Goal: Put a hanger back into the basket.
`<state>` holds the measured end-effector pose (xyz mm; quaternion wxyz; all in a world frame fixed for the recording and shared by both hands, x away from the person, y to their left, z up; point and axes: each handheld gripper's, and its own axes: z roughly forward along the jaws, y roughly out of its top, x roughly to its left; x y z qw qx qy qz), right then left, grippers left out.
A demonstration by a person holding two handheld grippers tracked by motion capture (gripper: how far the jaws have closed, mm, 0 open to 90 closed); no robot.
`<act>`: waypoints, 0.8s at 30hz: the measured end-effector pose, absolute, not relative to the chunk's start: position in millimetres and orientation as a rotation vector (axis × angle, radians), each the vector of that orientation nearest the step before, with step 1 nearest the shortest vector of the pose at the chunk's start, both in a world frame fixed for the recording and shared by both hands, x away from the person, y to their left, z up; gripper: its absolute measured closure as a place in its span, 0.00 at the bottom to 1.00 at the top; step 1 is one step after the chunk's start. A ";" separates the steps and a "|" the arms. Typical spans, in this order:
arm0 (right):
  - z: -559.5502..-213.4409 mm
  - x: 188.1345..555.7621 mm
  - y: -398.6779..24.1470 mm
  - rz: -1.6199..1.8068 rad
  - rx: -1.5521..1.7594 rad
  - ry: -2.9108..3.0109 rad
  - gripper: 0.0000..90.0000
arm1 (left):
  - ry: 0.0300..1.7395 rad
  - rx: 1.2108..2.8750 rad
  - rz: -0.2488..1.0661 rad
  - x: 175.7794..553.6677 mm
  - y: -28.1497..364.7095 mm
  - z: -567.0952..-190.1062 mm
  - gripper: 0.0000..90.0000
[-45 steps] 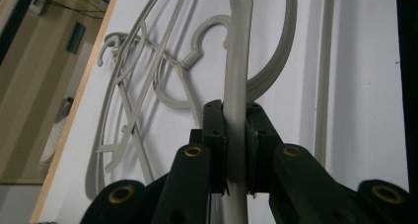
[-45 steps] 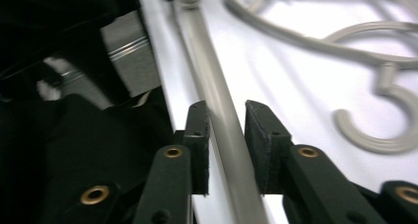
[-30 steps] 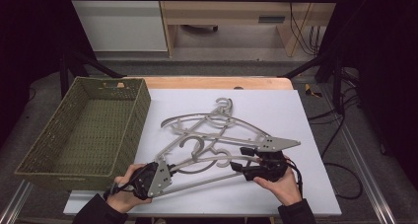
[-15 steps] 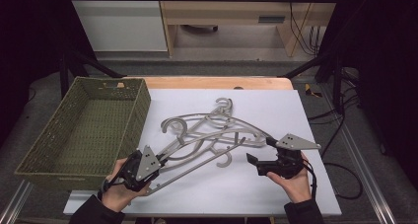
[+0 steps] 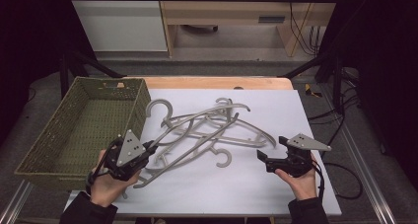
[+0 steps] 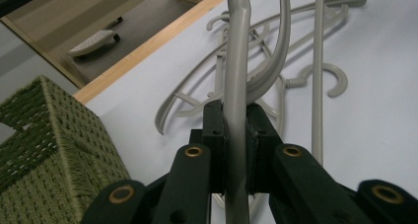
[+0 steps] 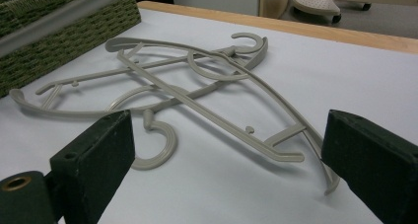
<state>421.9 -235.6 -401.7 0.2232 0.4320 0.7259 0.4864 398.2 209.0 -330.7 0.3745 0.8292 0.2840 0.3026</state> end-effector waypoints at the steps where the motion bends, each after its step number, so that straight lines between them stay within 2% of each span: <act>1: -401.7 421.9 -235.6 1.343 1.193 2.004 0.07 | 0.727 2.123 0.775 398.2 209.0 -330.7 0.91; 17: -401.5 420.9 -235.8 1.345 1.196 1.995 0.06 | 0.806 2.103 0.777 430.9 248.8 -282.8 0.91; 24: -401.3 420.8 -235.8 1.350 1.194 1.996 0.05 | 0.866 2.086 0.862 438.1 267.8 -264.0 0.91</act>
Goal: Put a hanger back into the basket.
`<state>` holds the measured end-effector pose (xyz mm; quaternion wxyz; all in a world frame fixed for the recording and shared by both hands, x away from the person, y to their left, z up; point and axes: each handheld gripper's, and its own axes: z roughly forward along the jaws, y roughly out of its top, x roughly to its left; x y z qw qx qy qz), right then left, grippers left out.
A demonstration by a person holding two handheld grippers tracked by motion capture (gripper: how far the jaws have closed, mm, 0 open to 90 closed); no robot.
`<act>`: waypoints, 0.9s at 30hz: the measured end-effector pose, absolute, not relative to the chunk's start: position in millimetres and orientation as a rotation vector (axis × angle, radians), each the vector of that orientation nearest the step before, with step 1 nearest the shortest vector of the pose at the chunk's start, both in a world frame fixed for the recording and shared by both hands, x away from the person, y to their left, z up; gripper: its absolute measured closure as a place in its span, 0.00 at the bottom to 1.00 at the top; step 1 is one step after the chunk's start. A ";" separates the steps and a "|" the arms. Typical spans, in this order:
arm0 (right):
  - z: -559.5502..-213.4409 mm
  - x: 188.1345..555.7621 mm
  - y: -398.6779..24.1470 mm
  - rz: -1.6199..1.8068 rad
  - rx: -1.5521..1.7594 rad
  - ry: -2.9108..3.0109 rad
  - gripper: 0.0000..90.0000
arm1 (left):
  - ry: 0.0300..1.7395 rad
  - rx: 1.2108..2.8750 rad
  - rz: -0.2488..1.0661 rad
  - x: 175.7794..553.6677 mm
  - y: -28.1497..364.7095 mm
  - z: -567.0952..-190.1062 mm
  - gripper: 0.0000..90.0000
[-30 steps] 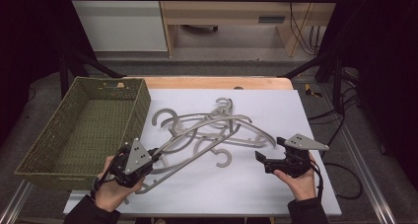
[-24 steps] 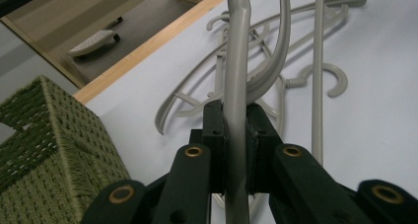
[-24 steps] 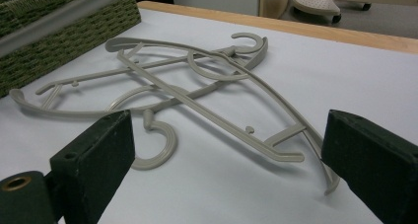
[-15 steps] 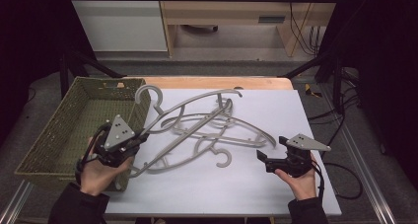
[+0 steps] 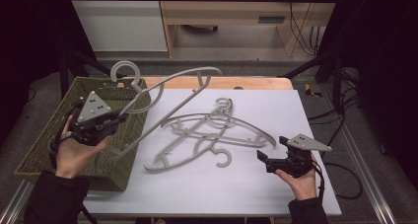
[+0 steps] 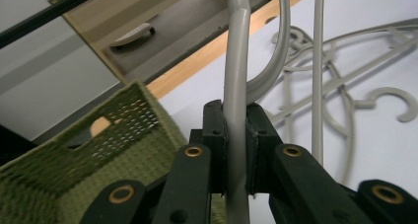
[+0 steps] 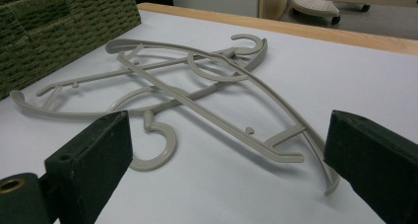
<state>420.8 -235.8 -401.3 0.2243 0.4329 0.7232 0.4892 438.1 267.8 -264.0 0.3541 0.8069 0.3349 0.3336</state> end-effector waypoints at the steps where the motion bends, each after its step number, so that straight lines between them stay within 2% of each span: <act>1: -401.3 420.8 -235.8 1.350 1.194 1.996 0.05 | 0.866 2.086 0.862 438.1 267.8 -264.0 0.91; 10: -402.0 421.0 -235.0 1.337 1.193 1.999 0.05 | 0.916 2.091 0.928 450.3 303.0 -262.9 0.91; 27: -403.0 421.2 -233.5 1.335 1.195 2.002 0.05 | 1.035 2.161 0.984 473.3 366.8 -294.0 0.91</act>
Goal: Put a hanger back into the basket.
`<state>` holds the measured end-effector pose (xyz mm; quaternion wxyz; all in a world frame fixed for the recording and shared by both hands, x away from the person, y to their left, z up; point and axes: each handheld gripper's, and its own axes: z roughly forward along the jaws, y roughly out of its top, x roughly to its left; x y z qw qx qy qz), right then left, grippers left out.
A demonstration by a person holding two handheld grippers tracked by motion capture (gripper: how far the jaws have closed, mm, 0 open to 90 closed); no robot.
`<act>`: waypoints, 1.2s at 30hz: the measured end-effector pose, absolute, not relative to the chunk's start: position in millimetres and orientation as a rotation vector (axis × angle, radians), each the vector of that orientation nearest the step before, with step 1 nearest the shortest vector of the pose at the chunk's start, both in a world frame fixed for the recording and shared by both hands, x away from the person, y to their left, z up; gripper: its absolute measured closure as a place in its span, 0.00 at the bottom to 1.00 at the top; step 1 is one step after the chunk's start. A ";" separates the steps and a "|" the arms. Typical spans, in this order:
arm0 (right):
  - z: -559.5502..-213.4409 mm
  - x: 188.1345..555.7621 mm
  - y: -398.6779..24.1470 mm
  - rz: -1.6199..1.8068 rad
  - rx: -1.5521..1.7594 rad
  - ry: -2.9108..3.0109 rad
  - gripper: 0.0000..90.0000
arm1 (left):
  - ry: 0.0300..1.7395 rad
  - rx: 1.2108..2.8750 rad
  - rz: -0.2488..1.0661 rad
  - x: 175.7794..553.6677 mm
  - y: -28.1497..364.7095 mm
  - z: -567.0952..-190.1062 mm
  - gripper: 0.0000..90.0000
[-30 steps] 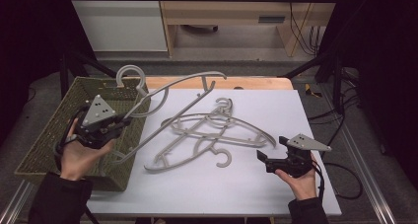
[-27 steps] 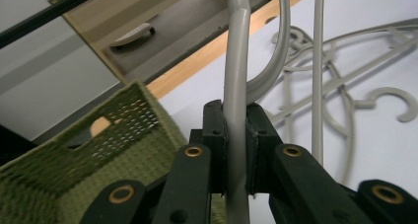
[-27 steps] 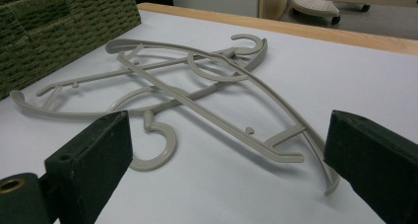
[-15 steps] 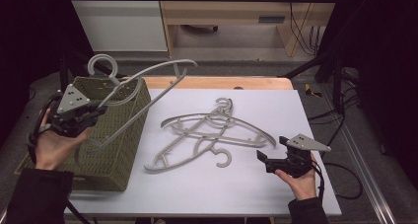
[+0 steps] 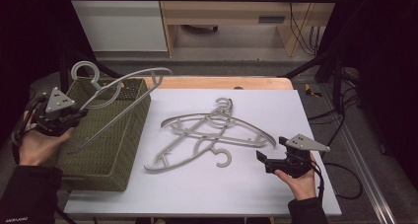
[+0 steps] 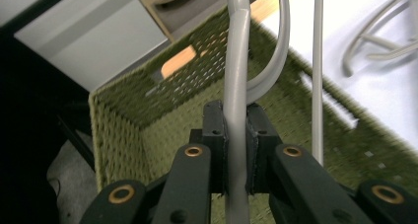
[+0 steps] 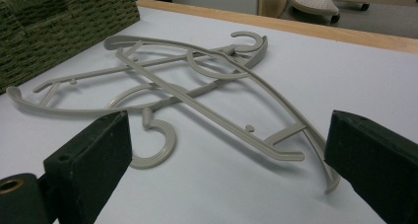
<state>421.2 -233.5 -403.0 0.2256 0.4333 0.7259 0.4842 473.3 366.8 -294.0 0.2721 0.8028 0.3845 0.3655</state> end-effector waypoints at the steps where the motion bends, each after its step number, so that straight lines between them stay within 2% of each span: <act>1: -403.0 421.1 -233.5 1.333 1.197 2.003 0.05 | 1.054 2.160 0.977 475.7 374.9 -298.4 0.91; 19: -404.4 421.8 -231.5 1.325 1.201 2.013 0.05 | 1.205 2.152 0.989 479.0 424.6 -320.8 0.91; 36: -405.3 422.2 -231.7 1.316 1.198 2.018 0.05 | 1.277 2.196 0.979 479.4 436.5 -340.7 0.91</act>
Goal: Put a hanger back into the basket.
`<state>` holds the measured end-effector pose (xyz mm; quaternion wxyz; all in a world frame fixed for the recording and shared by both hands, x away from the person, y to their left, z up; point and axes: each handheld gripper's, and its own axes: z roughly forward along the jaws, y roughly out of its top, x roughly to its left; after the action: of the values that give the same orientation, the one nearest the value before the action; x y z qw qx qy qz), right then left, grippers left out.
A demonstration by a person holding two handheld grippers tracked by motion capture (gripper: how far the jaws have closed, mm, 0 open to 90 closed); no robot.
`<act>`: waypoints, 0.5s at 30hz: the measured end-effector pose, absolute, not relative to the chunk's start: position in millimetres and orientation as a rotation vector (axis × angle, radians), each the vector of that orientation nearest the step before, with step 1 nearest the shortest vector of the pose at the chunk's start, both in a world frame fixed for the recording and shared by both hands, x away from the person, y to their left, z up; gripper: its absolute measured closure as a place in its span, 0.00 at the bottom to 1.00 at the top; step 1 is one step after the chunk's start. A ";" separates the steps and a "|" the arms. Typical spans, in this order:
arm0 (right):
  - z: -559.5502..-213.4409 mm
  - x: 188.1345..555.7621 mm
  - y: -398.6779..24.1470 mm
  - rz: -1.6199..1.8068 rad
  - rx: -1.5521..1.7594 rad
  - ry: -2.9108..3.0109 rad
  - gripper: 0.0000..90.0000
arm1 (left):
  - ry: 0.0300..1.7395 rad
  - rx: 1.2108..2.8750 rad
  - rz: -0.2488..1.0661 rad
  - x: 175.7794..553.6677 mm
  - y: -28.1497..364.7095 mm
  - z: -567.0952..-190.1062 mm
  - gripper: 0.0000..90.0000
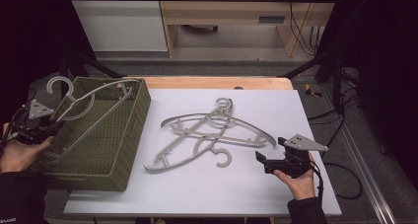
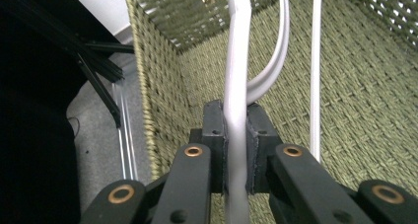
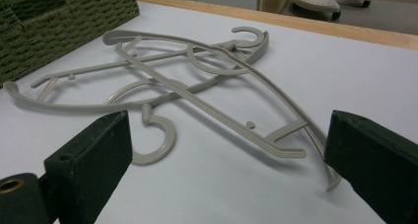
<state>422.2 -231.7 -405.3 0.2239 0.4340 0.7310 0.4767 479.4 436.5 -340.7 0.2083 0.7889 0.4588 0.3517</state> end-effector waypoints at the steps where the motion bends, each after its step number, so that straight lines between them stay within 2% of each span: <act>1: -405.4 422.2 -231.6 1.315 1.199 2.017 0.05 | 1.278 2.205 0.974 480.1 435.7 -342.6 0.91; 15: -405.2 421.7 -231.7 1.312 1.200 2.020 0.05 | 1.354 2.297 0.830 494.3 420.0 -374.7 0.89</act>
<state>421.7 -231.7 -405.2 0.2236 0.4347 0.7317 0.4751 494.3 420.0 -374.7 0.1735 0.8101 0.4774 0.2927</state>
